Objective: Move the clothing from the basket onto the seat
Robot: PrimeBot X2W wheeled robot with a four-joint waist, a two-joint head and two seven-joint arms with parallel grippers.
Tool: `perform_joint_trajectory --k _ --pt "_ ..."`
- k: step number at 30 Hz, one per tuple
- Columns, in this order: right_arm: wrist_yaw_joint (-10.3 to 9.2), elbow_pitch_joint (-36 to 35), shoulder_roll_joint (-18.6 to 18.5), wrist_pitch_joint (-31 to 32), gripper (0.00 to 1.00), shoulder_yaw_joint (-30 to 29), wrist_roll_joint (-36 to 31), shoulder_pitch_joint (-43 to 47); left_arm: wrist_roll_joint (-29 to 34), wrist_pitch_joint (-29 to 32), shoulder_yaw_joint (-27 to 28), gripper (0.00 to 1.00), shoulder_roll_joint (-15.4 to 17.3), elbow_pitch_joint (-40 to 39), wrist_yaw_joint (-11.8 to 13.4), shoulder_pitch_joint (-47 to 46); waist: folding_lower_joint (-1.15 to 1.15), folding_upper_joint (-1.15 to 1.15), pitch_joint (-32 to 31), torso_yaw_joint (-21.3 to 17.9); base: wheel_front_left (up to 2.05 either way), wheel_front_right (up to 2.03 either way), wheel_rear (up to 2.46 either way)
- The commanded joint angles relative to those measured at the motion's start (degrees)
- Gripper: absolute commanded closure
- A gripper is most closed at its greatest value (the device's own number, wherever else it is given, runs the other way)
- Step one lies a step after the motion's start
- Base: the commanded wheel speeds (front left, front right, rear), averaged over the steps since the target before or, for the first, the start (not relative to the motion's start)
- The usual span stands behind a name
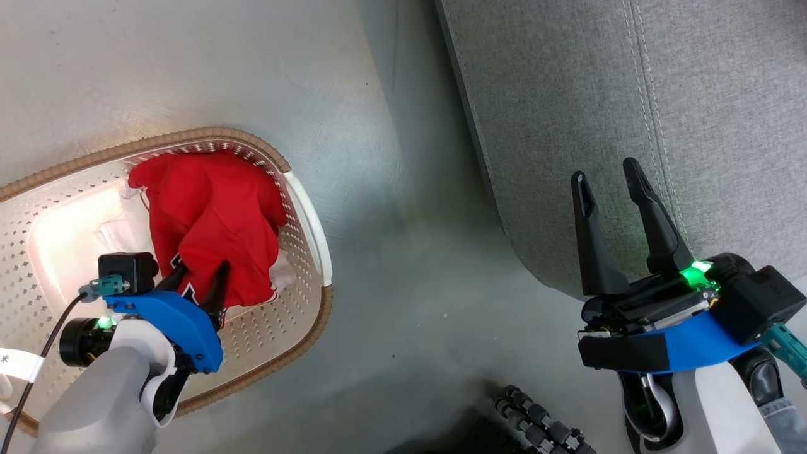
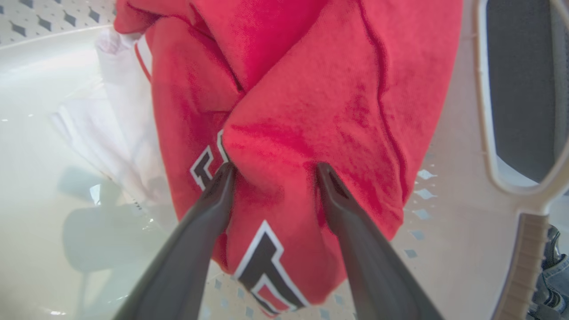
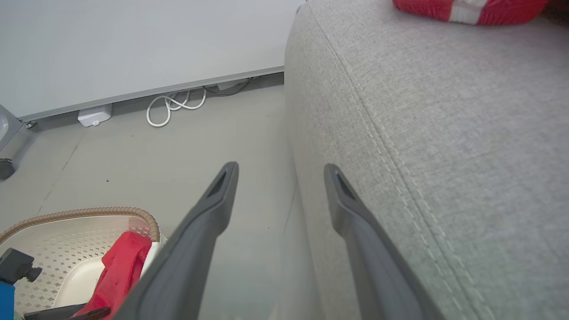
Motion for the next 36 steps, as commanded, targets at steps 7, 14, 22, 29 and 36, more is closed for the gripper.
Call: perform_joint_trajectory --k 7,14,22,29,36 --pt "0.03 0.0 0.1 -0.2 0.0 0.1 0.2 -1.0 -3.8 1.9 -3.8 0.0 2.2 -1.8 -0.1 -1.2 0.0 0.0 0.1 0.1 0.0 0.0 0.0" --pt "0.03 0.0 0.1 -0.2 0.0 0.1 0.0 -1.1 -4.9 1.0 -7.2 1.0 3.0 -1.8 -0.1 -2.3 0.0 0.0 -0.1 0.3 0.0 0.0 0.0" --pt "0.03 0.3 0.1 -0.2 0.0 0.0 -0.3 -1.3 -7.1 -0.8 -10.5 1.0 3.3 -1.5 -0.1 -2.6 0.0 0.0 -1.1 0.7 0.0 0.0 0.0" --pt "0.03 0.4 0.1 -0.2 0.0 -0.1 -0.6 -1.1 -9.0 -2.2 -13.0 1.0 3.2 -0.9 -0.1 -3.6 0.0 0.0 -1.7 1.3 0.0 0.0 0.0" --pt "0.03 0.7 0.1 -0.2 0.0 -0.2 -1.2 -1.3 -10.1 -5.5 -15.7 1.0 2.8 -0.9 -0.1 -3.8 0.0 0.0 -3.3 2.2 0.0 0.0 0.0"
